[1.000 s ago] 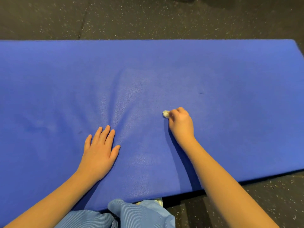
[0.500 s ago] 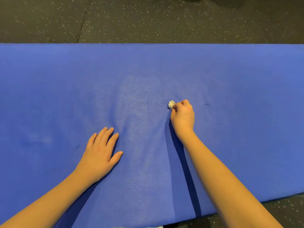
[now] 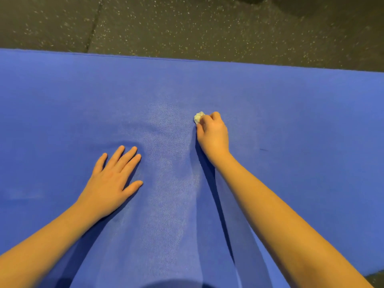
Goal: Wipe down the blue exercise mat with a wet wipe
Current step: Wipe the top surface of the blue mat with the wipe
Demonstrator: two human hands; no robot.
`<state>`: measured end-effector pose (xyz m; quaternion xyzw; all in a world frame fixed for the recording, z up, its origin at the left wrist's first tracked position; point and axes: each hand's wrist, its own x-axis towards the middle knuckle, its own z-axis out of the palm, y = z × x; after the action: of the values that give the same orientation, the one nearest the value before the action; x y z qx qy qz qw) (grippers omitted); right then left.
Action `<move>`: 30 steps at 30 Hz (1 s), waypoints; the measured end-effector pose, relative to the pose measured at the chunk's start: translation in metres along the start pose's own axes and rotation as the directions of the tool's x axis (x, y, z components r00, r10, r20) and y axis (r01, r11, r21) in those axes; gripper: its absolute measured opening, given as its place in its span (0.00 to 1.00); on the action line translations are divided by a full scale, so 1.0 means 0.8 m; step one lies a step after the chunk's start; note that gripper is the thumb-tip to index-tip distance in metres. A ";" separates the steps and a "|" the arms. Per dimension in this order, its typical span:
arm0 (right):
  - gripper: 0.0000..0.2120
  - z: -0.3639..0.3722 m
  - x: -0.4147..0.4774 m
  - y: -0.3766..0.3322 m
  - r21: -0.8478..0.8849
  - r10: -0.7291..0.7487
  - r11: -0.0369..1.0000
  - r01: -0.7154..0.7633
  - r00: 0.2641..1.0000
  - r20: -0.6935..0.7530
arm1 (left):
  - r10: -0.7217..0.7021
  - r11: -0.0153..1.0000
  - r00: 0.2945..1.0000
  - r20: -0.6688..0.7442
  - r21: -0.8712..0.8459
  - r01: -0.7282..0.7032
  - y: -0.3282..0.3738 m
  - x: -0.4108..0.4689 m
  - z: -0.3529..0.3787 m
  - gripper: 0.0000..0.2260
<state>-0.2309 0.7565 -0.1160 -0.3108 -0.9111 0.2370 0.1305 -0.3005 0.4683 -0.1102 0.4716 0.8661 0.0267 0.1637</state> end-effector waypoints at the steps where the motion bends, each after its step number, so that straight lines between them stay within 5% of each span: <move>1: 0.12 0.002 0.000 -0.002 -0.010 -0.086 0.996 0.086 0.996 0.037 | 0.012 1.000 1.000 0.002 0.011 -0.012 -0.003 0.004 -0.001 0.33; 4: 0.13 -0.006 0.029 0.014 -0.040 -0.154 0.987 0.157 0.985 0.073 | 0.045 0.998 0.999 0.013 0.037 -0.046 -0.007 0.020 -0.006 0.34; 9: 0.11 -0.014 0.104 0.018 -0.111 0.143 0.984 -0.137 0.989 0.044 | 0.078 0.996 0.997 0.020 0.046 -0.079 -0.015 0.033 -0.008 0.35; 14: 0.11 -0.011 0.131 0.001 -0.197 -0.155 0.959 0.206 0.958 0.243 | 0.086 0.995 0.996 -0.019 0.050 -0.085 -0.014 0.034 -0.005 0.33; 19: 0.15 -0.031 0.193 0.025 -0.347 0.188 0.928 -0.137 0.975 0.118 | 0.091 0.995 0.995 -0.042 0.053 -0.089 -0.010 0.033 -0.003 0.31; 25: 0.06 -0.006 0.201 0.006 -0.256 -0.154 0.937 0.238 0.938 0.310 | 0.098 0.992 0.994 -0.050 0.082 -0.093 -0.012 0.032 0.003 0.29; 30: 0.10 -0.016 0.191 0.026 -0.359 0.128 0.931 -0.063 0.979 0.160 | 0.122 0.991 0.983 -0.134 0.075 -0.112 0.005 0.021 0.012 0.23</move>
<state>-0.3339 0.8714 -0.1016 -0.3505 -0.9306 0.1033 -0.0224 -0.3026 0.4829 -0.1231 0.5239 0.8465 0.0399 0.0856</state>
